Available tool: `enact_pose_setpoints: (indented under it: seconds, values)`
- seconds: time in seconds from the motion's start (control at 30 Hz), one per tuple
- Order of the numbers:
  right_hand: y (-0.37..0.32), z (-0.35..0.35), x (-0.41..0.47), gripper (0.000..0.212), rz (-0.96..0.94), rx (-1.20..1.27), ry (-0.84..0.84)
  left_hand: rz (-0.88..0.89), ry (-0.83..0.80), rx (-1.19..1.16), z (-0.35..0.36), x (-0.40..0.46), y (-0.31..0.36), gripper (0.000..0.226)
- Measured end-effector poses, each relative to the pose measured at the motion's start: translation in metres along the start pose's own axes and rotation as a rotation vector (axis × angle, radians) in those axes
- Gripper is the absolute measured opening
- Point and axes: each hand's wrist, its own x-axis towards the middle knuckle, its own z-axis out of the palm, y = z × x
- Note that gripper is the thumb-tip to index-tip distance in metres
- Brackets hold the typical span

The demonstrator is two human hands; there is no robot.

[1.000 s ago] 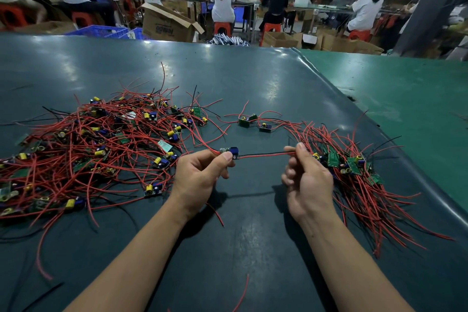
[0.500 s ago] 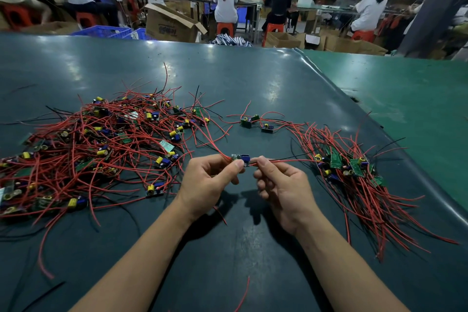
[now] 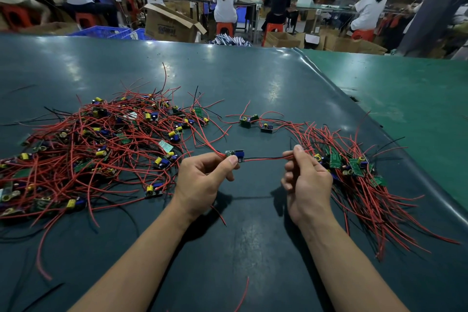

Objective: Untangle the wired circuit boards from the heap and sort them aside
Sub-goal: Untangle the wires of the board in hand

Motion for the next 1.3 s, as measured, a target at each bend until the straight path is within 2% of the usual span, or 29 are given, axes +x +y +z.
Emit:
enact_pose_setpoints:
  seconds: [0.13,0.27,0.37,0.47,0.57,0.63,0.77,1.0,1.1,1.3]
  values:
    - [0.0,-0.003,0.002,0.036,-0.069,-0.011,0.082,0.002,0.023,0.014,0.001,-0.002,0.004,0.033]
    - [-0.008,-0.013,0.01,0.032,-0.044,0.107,0.199,0.009,0.242,0.007,0.0,0.003,0.001,0.029]
    - [-0.009,-0.013,0.004,0.03,-0.092,-0.031,0.131,0.161,0.352,0.115,-0.005,0.005,-0.001,0.033]
    - [-0.001,-0.001,-0.015,0.026,-0.162,-0.24,-0.109,0.34,0.265,0.244,0.0,0.001,0.001,0.024]
    - [0.005,0.008,-0.029,0.032,-0.124,-0.308,-0.388,0.352,0.075,0.268,0.007,-0.004,0.002,0.033]
    - [0.005,0.009,-0.03,0.038,-0.101,-0.314,-0.471,0.353,-0.002,0.347,0.007,-0.003,0.003,0.036]
    - [0.0,0.005,-0.024,0.042,-0.03,-0.293,-0.449,0.384,-0.116,0.396,0.003,0.0,0.005,0.038]
    - [0.003,0.005,-0.022,0.016,0.056,-0.266,-0.454,0.49,-0.179,0.497,0.003,0.0,0.006,0.028]
    - [0.001,0.005,-0.022,0.008,0.075,-0.217,-0.421,0.448,-0.155,0.469,0.005,-0.002,0.006,0.038]
    - [-0.002,0.008,-0.021,0.012,0.035,-0.136,-0.318,0.412,-0.012,0.408,0.008,-0.002,0.006,0.027]
